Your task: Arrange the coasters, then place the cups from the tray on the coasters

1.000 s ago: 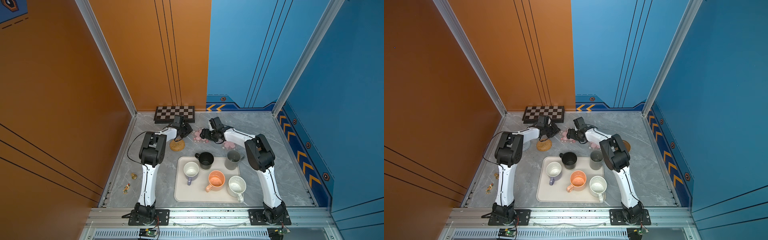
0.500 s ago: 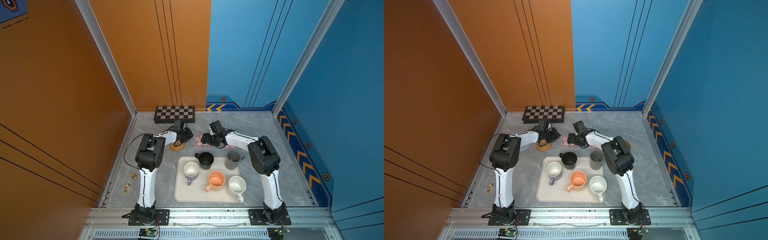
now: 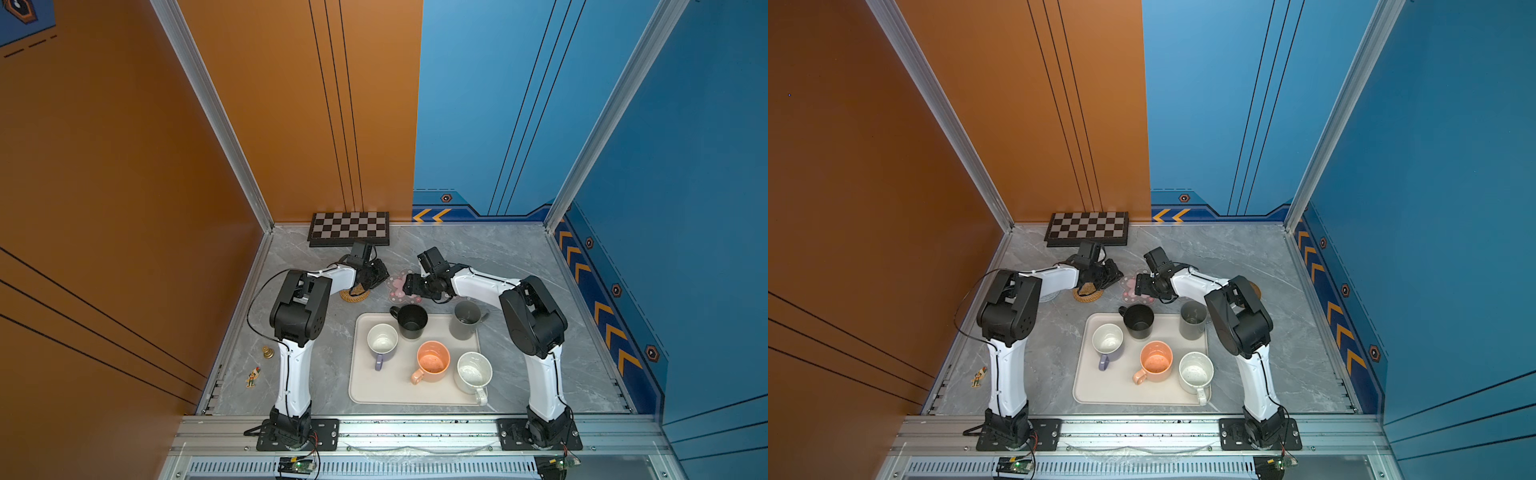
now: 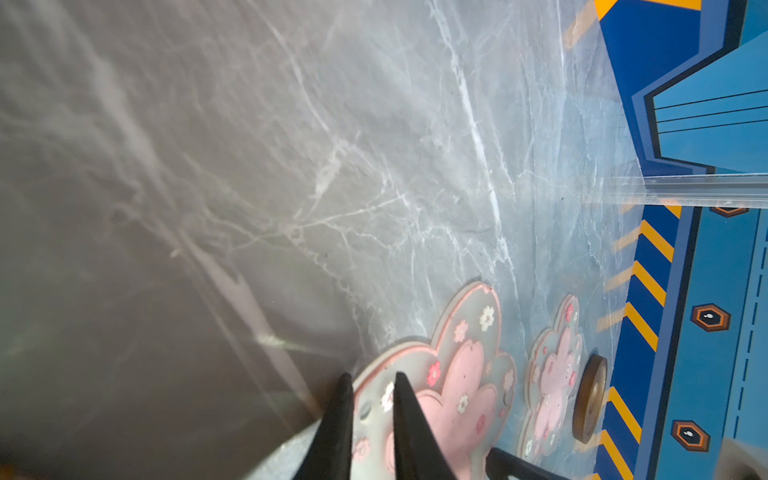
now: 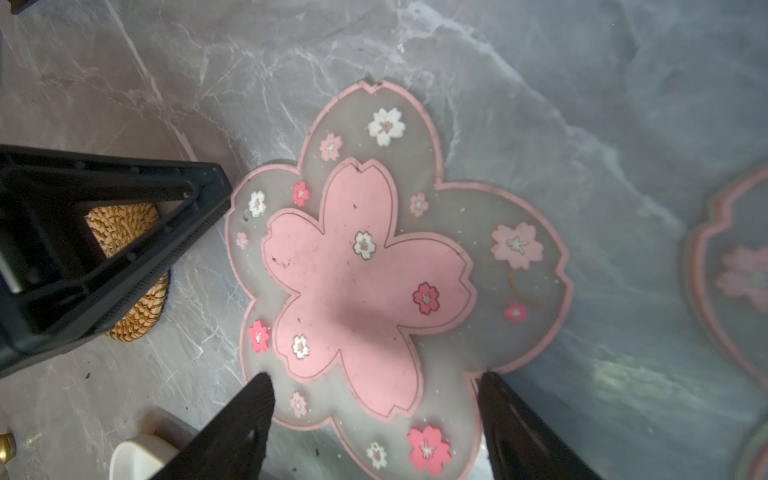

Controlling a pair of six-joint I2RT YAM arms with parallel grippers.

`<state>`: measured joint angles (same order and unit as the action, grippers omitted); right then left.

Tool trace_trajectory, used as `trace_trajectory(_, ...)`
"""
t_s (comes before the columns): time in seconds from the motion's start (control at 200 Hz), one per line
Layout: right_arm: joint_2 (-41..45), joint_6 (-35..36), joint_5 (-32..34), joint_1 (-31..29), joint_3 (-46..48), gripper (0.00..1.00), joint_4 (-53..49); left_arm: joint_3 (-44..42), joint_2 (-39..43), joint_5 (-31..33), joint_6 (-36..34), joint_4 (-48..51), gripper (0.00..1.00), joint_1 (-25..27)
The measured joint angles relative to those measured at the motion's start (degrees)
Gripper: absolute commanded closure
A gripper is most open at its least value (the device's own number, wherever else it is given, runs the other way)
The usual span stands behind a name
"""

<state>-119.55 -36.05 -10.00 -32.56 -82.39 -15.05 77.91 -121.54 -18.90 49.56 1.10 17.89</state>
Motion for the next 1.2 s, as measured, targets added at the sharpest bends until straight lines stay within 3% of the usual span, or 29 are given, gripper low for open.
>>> trace_trajectory(0.731,-0.33,0.22,0.90,1.05,-0.81,0.21,-1.05,-0.04,0.46,2.62,4.09,0.57,0.79,1.68)
trace_trajectory(1.201,-1.68,0.20,0.87,1.01,-3.06,0.21,-1.95,5.07,0.46,2.80,3.85,3.13,0.79,0.76)
